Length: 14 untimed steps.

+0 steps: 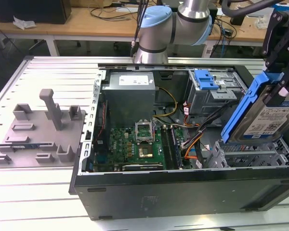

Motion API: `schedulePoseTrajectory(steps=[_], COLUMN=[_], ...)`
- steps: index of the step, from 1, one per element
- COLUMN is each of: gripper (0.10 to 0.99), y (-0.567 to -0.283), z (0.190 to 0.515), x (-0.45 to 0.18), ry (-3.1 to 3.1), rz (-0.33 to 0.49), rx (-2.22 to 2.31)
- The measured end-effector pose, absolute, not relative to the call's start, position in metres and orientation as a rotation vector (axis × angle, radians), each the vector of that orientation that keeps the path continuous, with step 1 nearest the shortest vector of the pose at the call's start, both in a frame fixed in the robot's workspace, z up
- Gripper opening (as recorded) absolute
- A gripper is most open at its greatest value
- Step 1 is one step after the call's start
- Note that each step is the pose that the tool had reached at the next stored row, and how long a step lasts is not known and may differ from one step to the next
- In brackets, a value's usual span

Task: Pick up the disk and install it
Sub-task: 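Insert the disk into the insertion slot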

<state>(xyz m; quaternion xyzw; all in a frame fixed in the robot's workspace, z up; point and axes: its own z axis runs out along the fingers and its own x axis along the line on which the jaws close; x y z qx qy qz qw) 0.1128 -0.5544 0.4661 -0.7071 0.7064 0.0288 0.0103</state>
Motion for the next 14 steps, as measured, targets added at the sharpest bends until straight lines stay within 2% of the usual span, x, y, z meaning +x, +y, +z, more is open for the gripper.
schedulePoseTrajectory(steps=[14], gripper=[0.369], y=[-0.5547], z=[0.4575], x=[0.114], ry=[2.206], rz=[0.087], rx=[-2.208])
